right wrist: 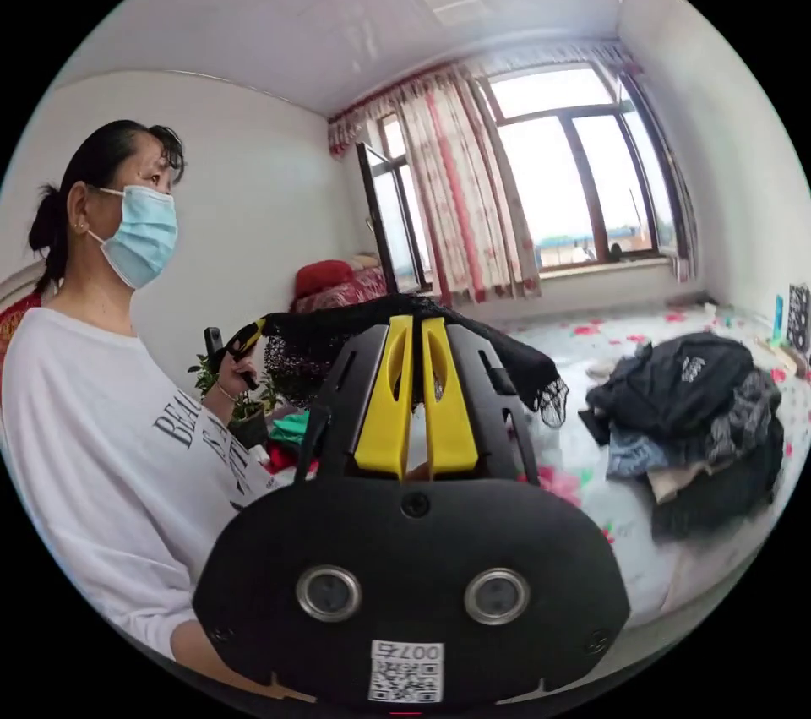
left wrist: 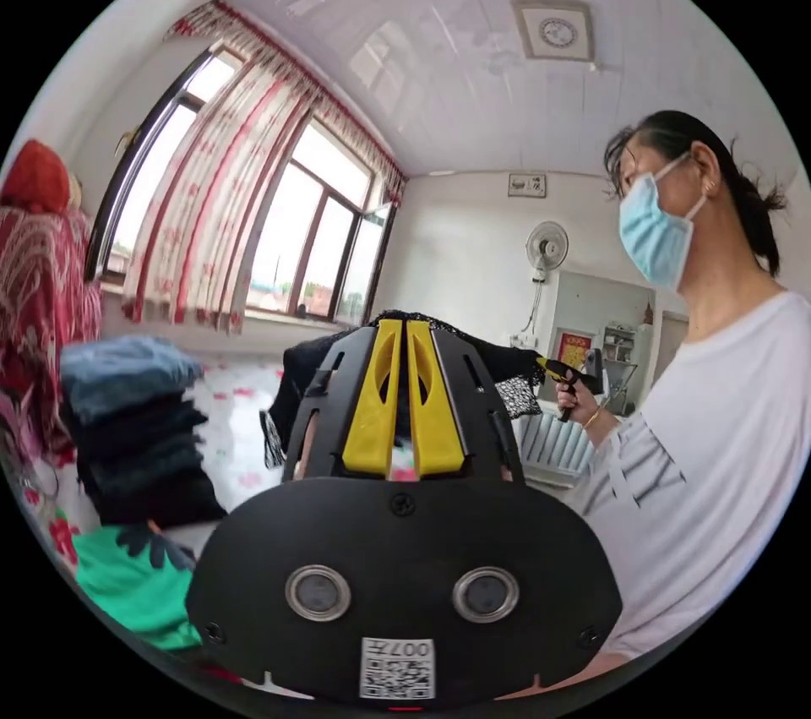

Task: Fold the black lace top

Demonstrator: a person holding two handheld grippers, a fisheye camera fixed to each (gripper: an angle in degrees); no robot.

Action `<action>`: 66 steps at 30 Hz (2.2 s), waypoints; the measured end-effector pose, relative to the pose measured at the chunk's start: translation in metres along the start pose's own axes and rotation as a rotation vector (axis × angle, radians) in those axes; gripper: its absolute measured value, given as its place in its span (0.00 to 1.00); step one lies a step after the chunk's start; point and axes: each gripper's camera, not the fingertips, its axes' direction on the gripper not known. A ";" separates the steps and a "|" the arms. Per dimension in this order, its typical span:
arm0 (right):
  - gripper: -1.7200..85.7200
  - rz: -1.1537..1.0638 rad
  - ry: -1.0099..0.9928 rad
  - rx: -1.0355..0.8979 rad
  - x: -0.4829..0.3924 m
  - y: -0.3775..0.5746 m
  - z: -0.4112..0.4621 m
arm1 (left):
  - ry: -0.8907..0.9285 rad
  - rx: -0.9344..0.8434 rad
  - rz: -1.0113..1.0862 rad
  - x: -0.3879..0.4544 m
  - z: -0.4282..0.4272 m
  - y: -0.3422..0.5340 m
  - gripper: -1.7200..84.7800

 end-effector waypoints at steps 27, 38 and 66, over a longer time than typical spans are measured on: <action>0.12 0.718 0.167 -0.458 0.237 0.122 0.199 | -0.326 -0.497 -0.775 -0.210 0.214 0.138 0.10; 0.12 0.719 0.192 -0.773 0.242 0.232 0.243 | -0.348 -0.992 -0.771 -0.192 0.250 0.260 0.12; 0.06 0.649 0.229 -0.863 0.216 0.235 0.226 | -0.269 -1.198 -0.602 -0.187 0.251 0.250 0.03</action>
